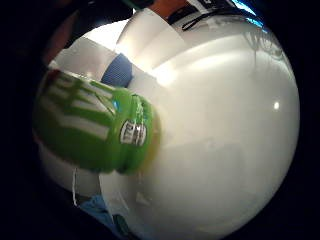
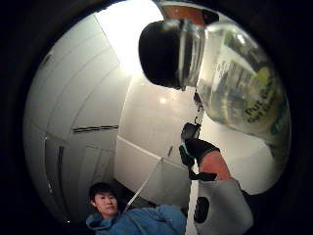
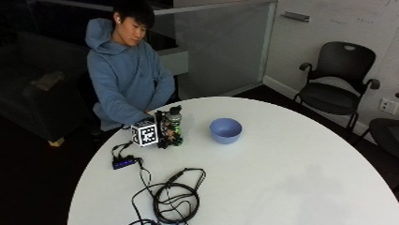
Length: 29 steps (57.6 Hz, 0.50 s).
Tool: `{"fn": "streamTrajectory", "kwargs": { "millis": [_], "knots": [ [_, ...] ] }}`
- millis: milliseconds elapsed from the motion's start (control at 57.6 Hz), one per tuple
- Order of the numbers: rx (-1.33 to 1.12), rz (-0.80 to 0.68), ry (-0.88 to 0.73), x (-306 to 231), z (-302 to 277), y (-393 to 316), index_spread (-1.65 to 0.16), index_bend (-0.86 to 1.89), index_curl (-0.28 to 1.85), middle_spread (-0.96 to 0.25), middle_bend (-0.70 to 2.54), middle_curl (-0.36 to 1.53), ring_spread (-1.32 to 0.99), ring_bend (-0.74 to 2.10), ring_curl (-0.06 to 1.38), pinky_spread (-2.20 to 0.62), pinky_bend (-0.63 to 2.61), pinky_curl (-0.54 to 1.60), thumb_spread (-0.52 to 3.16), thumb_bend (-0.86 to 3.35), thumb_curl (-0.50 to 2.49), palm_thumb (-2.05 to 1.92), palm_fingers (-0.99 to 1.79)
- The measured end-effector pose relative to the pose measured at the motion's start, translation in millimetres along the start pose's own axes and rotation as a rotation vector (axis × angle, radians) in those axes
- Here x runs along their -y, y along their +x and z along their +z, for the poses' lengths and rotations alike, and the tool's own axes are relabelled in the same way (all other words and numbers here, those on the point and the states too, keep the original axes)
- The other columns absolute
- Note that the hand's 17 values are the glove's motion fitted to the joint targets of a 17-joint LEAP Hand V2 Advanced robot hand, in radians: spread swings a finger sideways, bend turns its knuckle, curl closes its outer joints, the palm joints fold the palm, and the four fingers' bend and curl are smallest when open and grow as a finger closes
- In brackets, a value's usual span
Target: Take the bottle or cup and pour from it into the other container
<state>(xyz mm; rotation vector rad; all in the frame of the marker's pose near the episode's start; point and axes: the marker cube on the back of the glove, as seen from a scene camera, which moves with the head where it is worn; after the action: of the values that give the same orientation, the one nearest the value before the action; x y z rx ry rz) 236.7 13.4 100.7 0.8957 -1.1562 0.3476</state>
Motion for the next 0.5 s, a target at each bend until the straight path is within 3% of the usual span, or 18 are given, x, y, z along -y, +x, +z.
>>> {"fn": "streamTrajectory", "kwargs": {
  "millis": [156,260,399,503],
  "knots": [
    [0.016,-0.029,0.107,-1,12,4,-0.20,0.14,0.18,0.15,0.24,0.33,0.18,0.66,0.30,0.28,0.56,0.35,0.82,-0.02,0.41,0.76,0.26],
    [-0.020,-0.179,0.282,12,13,6,-0.15,0.19,0.22,0.12,0.31,0.35,0.11,0.64,0.29,0.24,0.50,0.32,0.80,-0.01,0.42,0.82,0.57],
    [-0.045,-0.048,0.299,12,17,0,-0.13,0.18,0.28,0.03,0.41,0.40,-0.05,0.59,0.31,0.05,0.43,0.32,0.76,0.02,0.48,0.99,1.06],
    [-0.101,-0.127,0.378,18,24,2,-0.14,0.13,0.31,-0.02,0.44,0.44,-0.12,0.59,0.36,-0.07,0.46,0.36,0.54,0.01,0.54,1.08,1.13]
  ]
}}
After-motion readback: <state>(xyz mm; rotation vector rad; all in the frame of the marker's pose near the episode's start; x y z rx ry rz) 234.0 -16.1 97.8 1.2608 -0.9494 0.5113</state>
